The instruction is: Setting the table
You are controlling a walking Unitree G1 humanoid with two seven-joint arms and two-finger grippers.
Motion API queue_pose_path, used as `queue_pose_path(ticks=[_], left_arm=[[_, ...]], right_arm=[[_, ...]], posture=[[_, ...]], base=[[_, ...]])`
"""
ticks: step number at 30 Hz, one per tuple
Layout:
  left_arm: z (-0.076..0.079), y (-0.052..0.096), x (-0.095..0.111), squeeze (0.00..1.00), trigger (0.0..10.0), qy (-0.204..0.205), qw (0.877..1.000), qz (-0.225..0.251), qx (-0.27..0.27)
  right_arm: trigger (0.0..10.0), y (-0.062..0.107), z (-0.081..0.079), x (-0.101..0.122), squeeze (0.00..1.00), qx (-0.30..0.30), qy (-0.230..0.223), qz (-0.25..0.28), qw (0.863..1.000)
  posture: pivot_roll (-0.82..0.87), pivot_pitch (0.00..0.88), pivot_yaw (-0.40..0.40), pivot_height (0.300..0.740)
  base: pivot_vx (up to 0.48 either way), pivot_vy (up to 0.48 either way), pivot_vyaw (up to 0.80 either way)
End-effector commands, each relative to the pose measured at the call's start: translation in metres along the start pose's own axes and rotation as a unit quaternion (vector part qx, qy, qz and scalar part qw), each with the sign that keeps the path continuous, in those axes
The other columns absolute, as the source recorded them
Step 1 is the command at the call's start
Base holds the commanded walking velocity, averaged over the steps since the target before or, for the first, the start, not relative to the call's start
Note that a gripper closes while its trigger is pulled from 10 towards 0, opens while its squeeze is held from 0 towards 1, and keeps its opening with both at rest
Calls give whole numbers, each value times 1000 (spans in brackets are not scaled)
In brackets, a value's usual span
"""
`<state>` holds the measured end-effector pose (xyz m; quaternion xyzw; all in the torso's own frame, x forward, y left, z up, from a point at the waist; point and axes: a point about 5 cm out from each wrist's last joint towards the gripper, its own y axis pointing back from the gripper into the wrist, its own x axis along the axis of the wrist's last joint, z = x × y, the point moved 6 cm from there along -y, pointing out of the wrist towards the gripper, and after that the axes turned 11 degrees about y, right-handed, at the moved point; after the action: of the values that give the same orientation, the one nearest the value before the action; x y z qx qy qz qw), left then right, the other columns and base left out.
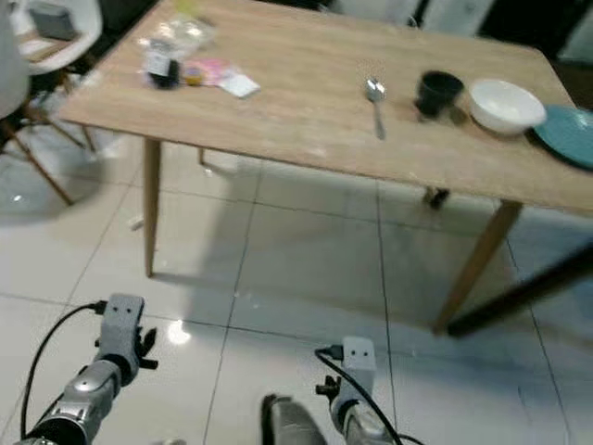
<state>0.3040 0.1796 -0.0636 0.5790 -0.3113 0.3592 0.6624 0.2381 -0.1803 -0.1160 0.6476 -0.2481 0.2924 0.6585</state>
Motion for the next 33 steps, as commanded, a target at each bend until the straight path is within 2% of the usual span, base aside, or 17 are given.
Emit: queue_pose_path(ticks=[1,8,15,26,29,33], left_arm=[[3,2,-8,0,10000,5,1000,-10,-2],[5,1,-10,0,10000,8,1000,-10,0],[1,2,-12,0,10000,25,999,-13,20],[-9,4,-13,0,10000,46,998,-9,47],[-10,4,-13,0,10000,48,998,-6,50],[-10,4,-11,0,10000,50,997,-2,51]], right_arm=[[10000,1,4,-4,0,-7,-6,-6,1000],[10000,1,8,-4,0,-10,-2,-7,1000],[10000,1,11,-2,0,-7,10,-3,1000],[10000,-1,9,9,0,7,28,6,1000],[10000,-2,7,11,0,14,44,8,999],[10000,-2,9,14,0,10,39,14,999]], posture=[[78,90,30,740],[76,90,28,740],[66,80,3,740],[65,69,-10,740],[65,69,-10,740],[66,65,-10,740]], base=[[0,0,-800],[0,0,-800],[0,0,-800],[0,0,0],[0,0,800],[0,0,800]])
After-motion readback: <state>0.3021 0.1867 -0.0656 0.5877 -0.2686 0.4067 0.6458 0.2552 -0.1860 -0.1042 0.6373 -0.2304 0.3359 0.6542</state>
